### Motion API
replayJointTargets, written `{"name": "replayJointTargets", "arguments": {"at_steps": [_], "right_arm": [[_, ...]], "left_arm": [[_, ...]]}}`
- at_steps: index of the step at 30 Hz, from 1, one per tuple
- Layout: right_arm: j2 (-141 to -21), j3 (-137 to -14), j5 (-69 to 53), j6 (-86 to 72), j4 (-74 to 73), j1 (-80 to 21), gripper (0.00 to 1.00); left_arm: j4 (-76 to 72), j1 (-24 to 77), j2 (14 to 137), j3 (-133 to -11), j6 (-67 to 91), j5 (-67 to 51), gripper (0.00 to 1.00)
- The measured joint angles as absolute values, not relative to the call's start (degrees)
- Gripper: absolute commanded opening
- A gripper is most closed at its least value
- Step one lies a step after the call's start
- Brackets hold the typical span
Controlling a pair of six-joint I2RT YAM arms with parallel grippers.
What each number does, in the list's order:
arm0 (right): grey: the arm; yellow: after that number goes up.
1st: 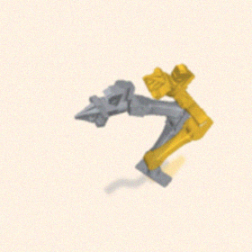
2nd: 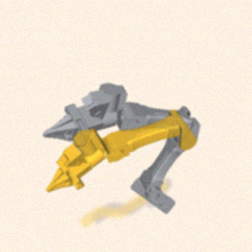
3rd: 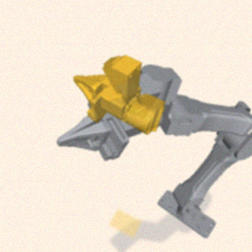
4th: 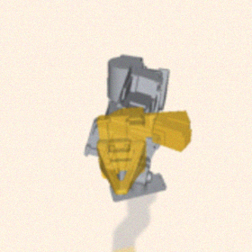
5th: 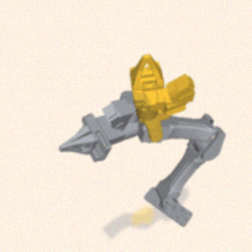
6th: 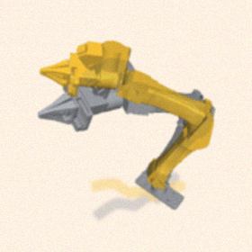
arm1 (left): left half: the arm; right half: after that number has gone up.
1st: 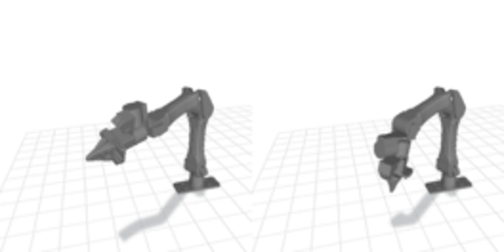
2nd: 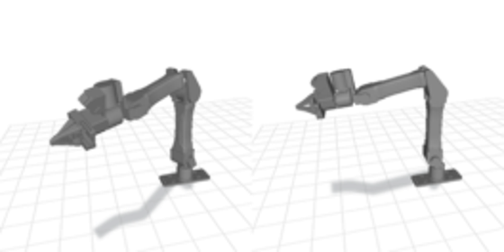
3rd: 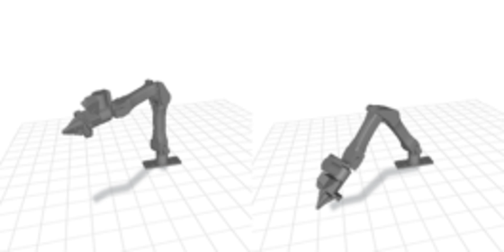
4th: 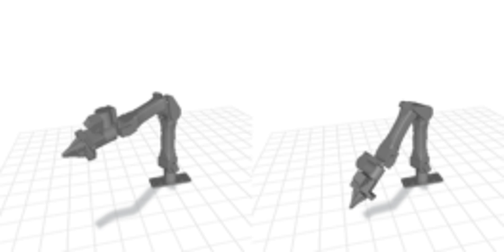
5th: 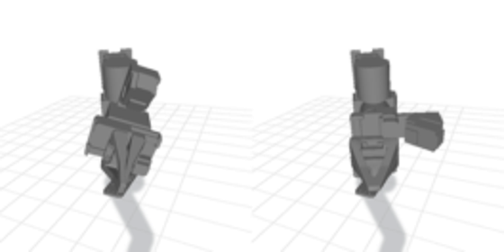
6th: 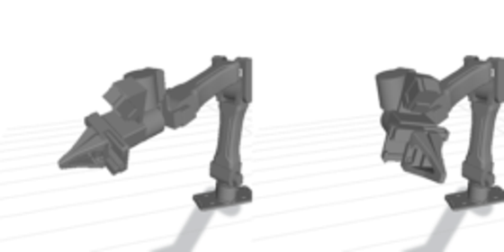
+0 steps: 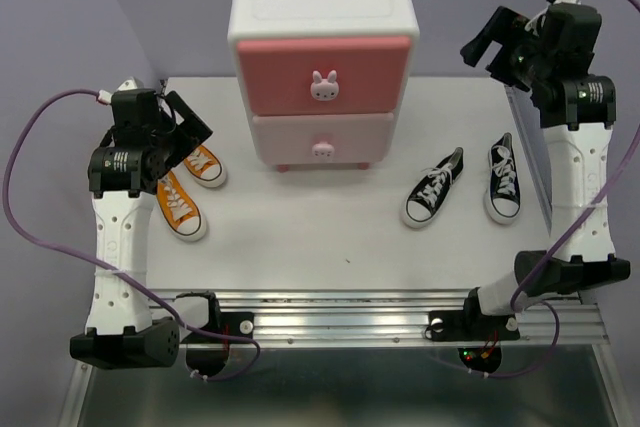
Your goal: Place and organize the shoes in the shoe cabinet
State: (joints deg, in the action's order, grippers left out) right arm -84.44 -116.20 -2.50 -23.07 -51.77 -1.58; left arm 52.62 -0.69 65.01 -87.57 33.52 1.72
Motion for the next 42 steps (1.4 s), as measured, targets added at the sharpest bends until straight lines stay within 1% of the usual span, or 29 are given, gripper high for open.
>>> {"name": "replayJointTargets", "arguments": {"at_steps": [4, 6, 8, 18, 22, 28, 32, 37, 40, 42], "right_arm": [[-93.17, -132.0, -6.22, -23.92, -50.63, -1.58, 1.0], [-95.42, -135.17, -7.99, -24.82, -48.86, -2.2, 1.0], [-96.64, -136.46, -8.97, -25.85, -45.78, -3.55, 1.0], [-103.61, -142.34, -5.74, -23.59, -33.21, -19.31, 1.0], [-105.97, -143.35, -2.98, -19.62, -28.97, -22.92, 1.0], [-109.1, -143.85, 1.41, -13.98, -28.25, -26.83, 1.0], [-110.98, -144.11, 6.0, -8.67, -26.3, -29.19, 1.0], [-111.63, -144.7, 9.08, -5.87, -26.85, -29.89, 1.0], [-111.79, -144.73, 10.79, -4.32, -27.16, -30.46, 1.0], [-111.9, -144.88, 11.51, -3.22, -27.68, -30.85, 1.0]], "left_arm": [[53.04, -0.58, 65.04, -86.5, 33.61, 1.28, 0.99], [53.12, -0.16, 65.04, -86.48, 33.67, 1.39, 0.99], [53.25, 0.47, 65.01, -86.48, 33.69, 1.34, 0.99], [53.82, 1.89, 65.08, -86.59, 33.69, 0.91, 0.99], [54.04, 2.63, 65.12, -87.13, 33.74, 1.17, 0.99], [54.87, 5.58, 65.08, -88.2, 34.52, 3.4, 0.99], [55.75, 9.1, 65.04, -90.63, 35.27, 5.5, 0.99], [55.99, 15.97, 64.97, -94.52, 36.88, 10.22, 0.99], [56.07, 23.18, 66.11, -97.3, 38.26, 14.79, 0.99], [56.69, 31.51, 69.08, -102.15, 39.33, 19.44, 0.99]]}}
